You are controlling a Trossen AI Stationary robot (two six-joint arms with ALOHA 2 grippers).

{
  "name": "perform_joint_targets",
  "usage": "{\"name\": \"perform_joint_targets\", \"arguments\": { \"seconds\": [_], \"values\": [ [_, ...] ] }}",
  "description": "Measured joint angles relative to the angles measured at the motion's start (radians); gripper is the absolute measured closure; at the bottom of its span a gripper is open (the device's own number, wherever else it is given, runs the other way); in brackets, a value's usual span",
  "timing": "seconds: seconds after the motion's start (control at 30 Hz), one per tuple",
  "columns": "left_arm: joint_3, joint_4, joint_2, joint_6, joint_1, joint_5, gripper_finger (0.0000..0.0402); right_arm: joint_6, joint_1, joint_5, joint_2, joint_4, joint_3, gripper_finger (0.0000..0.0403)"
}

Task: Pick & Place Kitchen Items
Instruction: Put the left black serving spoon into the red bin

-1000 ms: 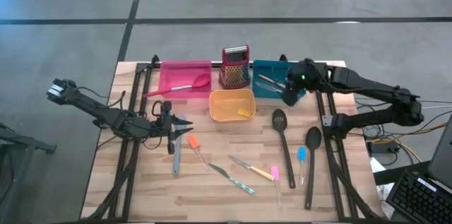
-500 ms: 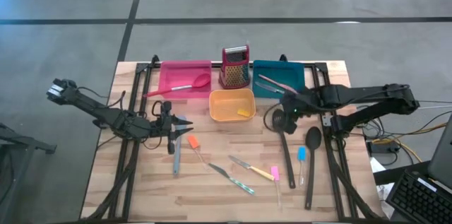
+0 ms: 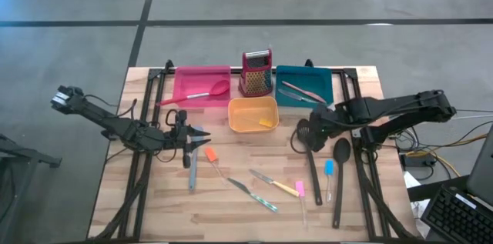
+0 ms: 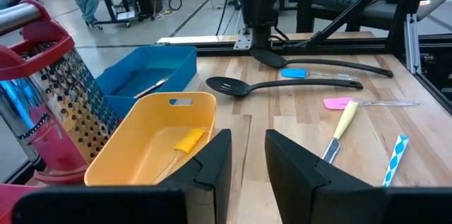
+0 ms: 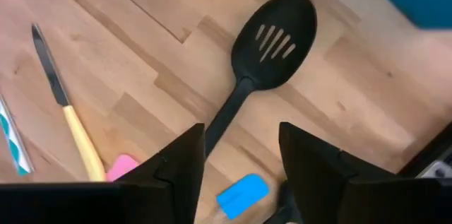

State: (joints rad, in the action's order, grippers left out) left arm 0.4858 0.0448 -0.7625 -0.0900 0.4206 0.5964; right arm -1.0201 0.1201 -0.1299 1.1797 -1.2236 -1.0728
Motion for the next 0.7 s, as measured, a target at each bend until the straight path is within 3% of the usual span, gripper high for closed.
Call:
{"name": "perform_joint_targets", "arguments": {
  "seconds": [0.37, 0.7],
  "values": [
    [0.0, 0.0, 0.0, 0.0, 0.0, 0.0, 0.0312, -0.195, 0.067, 0.005, 0.0, 0.023, 0.13, 0.0201],
    [0.0, 0.0, 0.0, -0.005, 0.0, 0.0, 0.0312, -0.206, 0.077, 0.079, 0.0, 0.305, 0.331, 0.0221]
  ]
}}
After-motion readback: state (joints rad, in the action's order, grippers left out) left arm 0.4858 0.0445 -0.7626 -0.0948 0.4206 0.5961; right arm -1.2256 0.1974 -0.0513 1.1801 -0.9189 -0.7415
